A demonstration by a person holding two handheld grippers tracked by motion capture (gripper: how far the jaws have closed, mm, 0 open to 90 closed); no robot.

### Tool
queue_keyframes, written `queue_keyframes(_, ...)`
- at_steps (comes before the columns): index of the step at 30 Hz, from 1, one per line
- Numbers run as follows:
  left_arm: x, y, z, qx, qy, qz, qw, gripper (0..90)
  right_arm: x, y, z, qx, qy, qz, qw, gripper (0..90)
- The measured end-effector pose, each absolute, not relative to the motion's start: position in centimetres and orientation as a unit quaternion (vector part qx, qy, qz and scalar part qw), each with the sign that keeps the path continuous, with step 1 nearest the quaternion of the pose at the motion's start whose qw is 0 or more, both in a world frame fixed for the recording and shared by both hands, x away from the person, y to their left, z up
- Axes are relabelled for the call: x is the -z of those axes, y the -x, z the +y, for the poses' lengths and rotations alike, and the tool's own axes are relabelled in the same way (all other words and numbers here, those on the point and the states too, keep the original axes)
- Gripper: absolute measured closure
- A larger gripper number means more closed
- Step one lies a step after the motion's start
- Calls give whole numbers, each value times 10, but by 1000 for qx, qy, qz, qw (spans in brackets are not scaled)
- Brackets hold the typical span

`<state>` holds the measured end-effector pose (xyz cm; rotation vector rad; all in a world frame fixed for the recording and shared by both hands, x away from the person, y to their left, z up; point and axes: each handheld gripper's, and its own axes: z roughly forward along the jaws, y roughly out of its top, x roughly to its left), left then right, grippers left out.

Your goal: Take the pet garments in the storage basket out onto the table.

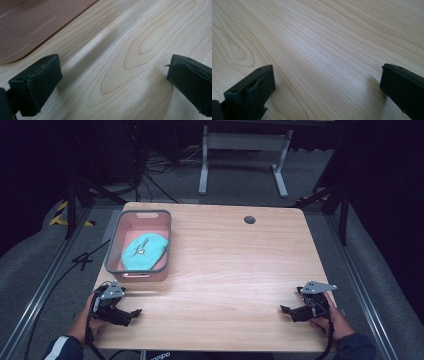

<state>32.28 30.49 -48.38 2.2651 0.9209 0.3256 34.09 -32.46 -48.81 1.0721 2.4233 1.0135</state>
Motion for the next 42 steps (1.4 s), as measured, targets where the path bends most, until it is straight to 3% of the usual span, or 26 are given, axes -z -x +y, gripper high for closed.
queue_keyframes(15,479,-319,306,-121,-872,361,308,25,488,-342,-325,-354,-368,846,151,3)
queue_keyframes(18,475,-319,306,-118,-876,354,307,87,488,-342,-324,-354,-368,846,151,3)
queue_keyframes(21,470,-317,306,-125,-878,348,304,215,488,-342,-324,-354,-369,846,151,4)
queue_keyframes(23,465,-316,306,-126,-876,348,308,173,488,-342,-324,-353,-369,846,152,4)
queue_keyframes(26,455,-314,308,-132,-876,342,315,214,488,-342,-324,-353,-369,846,152,4)
queue_keyframes(42,396,-313,308,-170,-867,329,333,210,488,-342,-324,-353,-369,846,152,4)
